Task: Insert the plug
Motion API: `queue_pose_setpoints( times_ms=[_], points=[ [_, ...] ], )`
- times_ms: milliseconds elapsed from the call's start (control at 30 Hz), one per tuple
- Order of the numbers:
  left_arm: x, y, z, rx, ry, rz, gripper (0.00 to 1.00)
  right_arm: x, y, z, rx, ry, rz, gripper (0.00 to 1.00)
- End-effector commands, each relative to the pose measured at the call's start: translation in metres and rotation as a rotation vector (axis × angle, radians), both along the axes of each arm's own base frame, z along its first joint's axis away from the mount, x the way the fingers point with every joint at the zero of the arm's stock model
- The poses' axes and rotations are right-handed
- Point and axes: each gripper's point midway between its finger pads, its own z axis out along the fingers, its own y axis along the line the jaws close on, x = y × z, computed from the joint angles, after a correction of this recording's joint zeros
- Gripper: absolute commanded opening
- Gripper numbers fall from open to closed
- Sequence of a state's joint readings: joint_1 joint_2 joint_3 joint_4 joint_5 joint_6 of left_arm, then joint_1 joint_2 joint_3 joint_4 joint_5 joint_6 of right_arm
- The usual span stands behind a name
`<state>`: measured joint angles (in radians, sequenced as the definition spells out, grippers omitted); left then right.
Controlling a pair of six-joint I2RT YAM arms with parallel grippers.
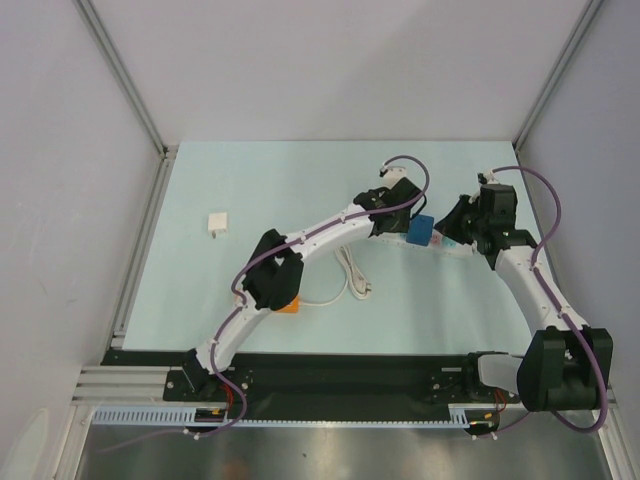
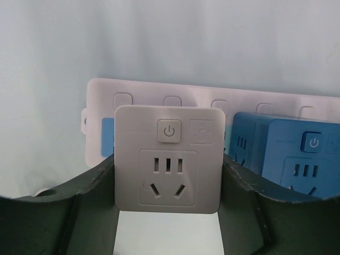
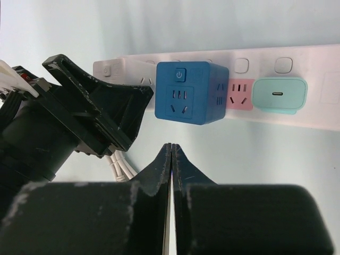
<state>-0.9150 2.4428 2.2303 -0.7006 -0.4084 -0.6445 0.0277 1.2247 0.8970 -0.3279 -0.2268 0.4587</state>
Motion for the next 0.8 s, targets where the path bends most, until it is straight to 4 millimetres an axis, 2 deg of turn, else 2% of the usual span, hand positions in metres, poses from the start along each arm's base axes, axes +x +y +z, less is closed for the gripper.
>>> queue_pose_setpoints(
  times_ms=[0, 200, 333, 433, 467, 500, 567, 767],
  points=[
    [-0.039, 0.014, -0.091, 0.161, 0.175, -0.030, 0.00, 0.003, 0.001, 0.011, 0.013, -0.048, 0.012, 0.02],
    [-0.037, 0.012, -0.090, 0.159, 0.172, -0.042, 0.00, 0.001, 0.000, 0.013, 0.006, -0.055, 0.016, 0.02],
    [-0.043, 0.015, -0.093, 0.174, 0.197, -0.062, 0.02, 0.002, 0.001, 0.015, 0.019, -0.060, 0.021, 0.02],
    [-0.044, 0.017, -0.088, 0.177, 0.194, -0.064, 0.21, 0.002, 0.000, 0.014, 0.021, -0.058, 0.016, 0.03],
    [-0.043, 0.017, -0.085, 0.177, 0.188, -0.065, 0.31, 0.001, 0.001, 0.015, 0.023, -0.059, 0.017, 0.03],
    [-0.043, 0.016, -0.083, 0.171, 0.186, -0.068, 0.35, 0.001, 0.000, 0.015, 0.021, -0.059, 0.016, 0.03],
    [-0.040, 0.013, -0.074, 0.153, 0.173, -0.078, 0.41, 0.001, 0.001, 0.015, 0.018, -0.063, 0.020, 0.03],
    [-0.037, 0.008, -0.053, 0.124, 0.149, -0.093, 0.51, 0.001, 0.000, 0.009, 0.017, -0.061, 0.015, 0.03]
  ],
)
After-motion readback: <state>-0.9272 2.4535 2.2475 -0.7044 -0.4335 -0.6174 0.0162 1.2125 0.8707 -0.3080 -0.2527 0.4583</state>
